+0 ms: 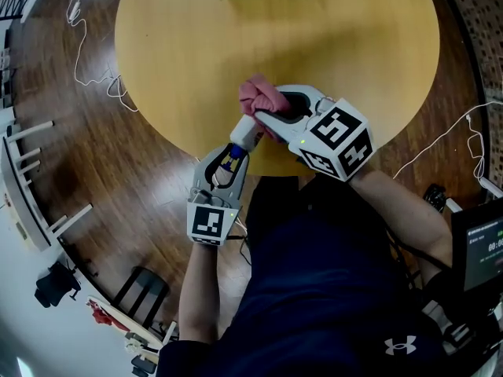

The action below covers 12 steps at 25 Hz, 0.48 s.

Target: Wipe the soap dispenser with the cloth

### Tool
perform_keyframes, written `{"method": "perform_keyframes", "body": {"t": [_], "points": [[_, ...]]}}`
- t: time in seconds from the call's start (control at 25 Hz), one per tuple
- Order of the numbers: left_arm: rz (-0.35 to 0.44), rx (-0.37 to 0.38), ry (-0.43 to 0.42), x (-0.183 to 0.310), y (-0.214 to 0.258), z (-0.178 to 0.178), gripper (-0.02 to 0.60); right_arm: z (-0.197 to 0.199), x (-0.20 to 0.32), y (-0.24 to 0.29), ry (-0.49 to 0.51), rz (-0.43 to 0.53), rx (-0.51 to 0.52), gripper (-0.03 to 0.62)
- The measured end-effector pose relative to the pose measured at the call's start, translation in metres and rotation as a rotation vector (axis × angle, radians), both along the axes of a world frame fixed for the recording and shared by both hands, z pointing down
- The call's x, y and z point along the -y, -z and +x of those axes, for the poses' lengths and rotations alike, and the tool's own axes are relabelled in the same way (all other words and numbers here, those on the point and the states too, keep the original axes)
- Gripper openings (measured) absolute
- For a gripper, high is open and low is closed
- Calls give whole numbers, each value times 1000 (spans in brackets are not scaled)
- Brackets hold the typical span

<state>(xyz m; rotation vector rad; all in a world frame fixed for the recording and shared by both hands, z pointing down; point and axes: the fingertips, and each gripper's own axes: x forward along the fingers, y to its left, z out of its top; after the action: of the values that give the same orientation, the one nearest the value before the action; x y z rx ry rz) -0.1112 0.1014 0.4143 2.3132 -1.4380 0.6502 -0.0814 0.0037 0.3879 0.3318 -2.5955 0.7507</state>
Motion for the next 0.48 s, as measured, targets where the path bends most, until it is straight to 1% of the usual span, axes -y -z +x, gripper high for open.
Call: {"method": "perform_keyframes", "body": {"t": [0.04, 0.12, 0.16, 0.2, 0.28, 0.36, 0.48], "points": [[9, 25, -17, 1, 1, 1, 137, -14, -17, 13, 60, 8, 27, 134], [22, 83, -55, 2, 3, 6, 137, -34, -47, 23, 169, 33, 36, 133], [21, 108, -74, 3, 4, 9, 137, -38, -55, 22, 195, 50, 28, 133], [18, 126, -88, 2, 4, 11, 137, -38, -58, 18, 200, 61, 20, 133], [10, 146, -104, 0, 3, 11, 137, -32, -52, 10, 168, 51, 4, 133], [18, 165, -116, -4, 1, 9, 137, -19, -34, -7, 106, 42, -44, 133], [46, 197, -140, -8, -4, 15, 137, 22, 7, -40, -22, 36, -150, 133]]}}
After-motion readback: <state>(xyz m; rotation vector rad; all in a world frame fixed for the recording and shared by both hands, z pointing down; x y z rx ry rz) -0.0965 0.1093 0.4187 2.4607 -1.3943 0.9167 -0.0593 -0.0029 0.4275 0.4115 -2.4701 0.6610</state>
